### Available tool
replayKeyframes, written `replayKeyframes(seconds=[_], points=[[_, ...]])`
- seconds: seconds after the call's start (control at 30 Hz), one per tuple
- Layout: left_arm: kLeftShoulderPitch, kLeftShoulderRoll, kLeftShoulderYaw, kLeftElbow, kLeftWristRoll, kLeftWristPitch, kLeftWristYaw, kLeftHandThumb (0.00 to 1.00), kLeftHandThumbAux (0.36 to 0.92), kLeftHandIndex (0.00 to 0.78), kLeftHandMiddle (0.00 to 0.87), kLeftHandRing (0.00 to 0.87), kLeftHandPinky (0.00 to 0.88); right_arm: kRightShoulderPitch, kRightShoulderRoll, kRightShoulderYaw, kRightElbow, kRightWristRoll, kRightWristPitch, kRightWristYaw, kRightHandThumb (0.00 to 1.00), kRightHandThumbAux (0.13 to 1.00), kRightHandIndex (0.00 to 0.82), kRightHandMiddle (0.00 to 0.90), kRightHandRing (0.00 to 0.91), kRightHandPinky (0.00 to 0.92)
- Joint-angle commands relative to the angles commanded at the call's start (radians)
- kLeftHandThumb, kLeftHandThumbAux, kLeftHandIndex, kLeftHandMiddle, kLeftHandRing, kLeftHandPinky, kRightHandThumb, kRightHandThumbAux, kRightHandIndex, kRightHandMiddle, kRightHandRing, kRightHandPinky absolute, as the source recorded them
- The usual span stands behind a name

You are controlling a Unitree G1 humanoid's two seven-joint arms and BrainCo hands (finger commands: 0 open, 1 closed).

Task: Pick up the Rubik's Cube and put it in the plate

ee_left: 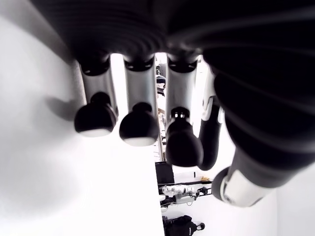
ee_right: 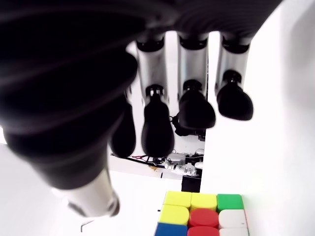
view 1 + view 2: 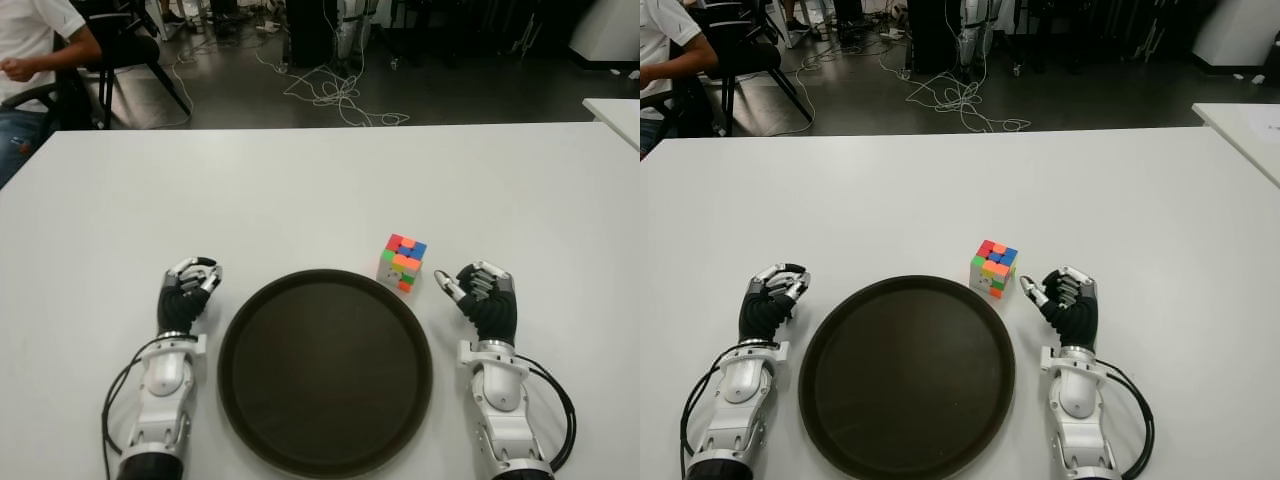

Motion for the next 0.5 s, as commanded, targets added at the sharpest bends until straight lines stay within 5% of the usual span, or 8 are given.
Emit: replayKeyframes(seconds=[0.37, 0.5], points=[[0.005, -0.004, 0.003, -0.007, 0.005, 0.001, 0.007, 0.703, 0.707, 0.443, 0.817, 0.839, 0.825, -0.011, -0.019, -0.004, 0.006, -0.011, -0.011, 0.001, 0.133, 0.832, 0.669, 0.787, 0.811, 0.809], [0.005, -0.009, 0.007, -0.008, 0.005, -0.01, 0.017, 0.7, 0.708, 0.443, 0.823, 0.843, 0.827, -0.016, -0.022, -0.005, 0.015, -0.028, -0.036, -0.017, 0.066, 0.819, 0.606, 0.707, 0.733, 0.716]])
